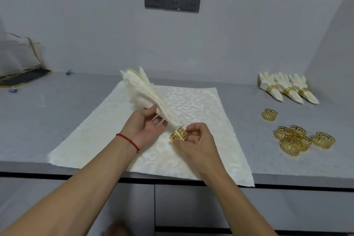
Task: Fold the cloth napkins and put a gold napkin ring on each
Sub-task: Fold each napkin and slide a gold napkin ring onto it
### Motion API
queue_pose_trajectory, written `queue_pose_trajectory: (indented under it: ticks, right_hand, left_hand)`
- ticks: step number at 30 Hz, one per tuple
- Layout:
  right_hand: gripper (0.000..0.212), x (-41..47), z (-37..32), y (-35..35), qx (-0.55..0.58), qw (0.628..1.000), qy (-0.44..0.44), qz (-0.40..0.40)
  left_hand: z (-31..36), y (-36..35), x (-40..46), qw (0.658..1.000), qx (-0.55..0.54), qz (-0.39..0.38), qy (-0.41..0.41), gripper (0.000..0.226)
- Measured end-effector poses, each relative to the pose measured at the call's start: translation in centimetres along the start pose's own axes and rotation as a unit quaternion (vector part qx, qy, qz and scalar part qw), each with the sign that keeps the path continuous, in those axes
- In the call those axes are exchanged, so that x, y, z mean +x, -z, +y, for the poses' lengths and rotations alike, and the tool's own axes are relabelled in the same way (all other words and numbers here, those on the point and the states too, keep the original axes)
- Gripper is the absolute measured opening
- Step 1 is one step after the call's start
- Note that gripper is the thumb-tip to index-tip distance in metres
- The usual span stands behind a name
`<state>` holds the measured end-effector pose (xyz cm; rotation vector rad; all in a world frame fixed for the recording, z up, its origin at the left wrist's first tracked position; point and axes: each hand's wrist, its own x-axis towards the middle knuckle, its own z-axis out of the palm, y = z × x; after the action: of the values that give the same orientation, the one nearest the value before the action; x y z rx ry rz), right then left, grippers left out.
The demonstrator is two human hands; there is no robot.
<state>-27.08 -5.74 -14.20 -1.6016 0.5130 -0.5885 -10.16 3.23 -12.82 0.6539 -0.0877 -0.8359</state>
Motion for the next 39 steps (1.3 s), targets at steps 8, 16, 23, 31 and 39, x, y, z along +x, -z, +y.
queue_pose_trajectory:
  ticks: [8,16,23,31,39]
  right_hand:
    - [0.042,0.2,-2.0,0.6,-0.093,0.993,0.069,0.014]
    - [0.04,0.2,-2.5,0.0,-0.145,0.982,0.122,-0.006]
    - [0.032,1.2,-2.5,-0.3,-0.222,0.953,0.199,0.045]
    - [0.035,0.6,-1.3,-0.7,-0.311,0.921,0.229,0.045]
    - [0.044,1.0,-0.4,-0.3,-0.42,0.886,0.185,0.07]
  left_hand:
    - [0.9,1.0,-1.4,0.999,0.044,0.003,-0.025,0.011]
    - [-0.6,0.4,-2.4,0.989,0.132,-0.063,-0.005,0.023]
    - [-1.7,-0.5,-2.7,0.991,0.109,-0.072,0.026,0.05]
    - [-2.3,-1.4,-1.2,0.982,0.188,0.009,-0.029,0.03]
    - [-3.2,-0.2,-0.3,0.852,0.493,0.083,-0.157,0.031]
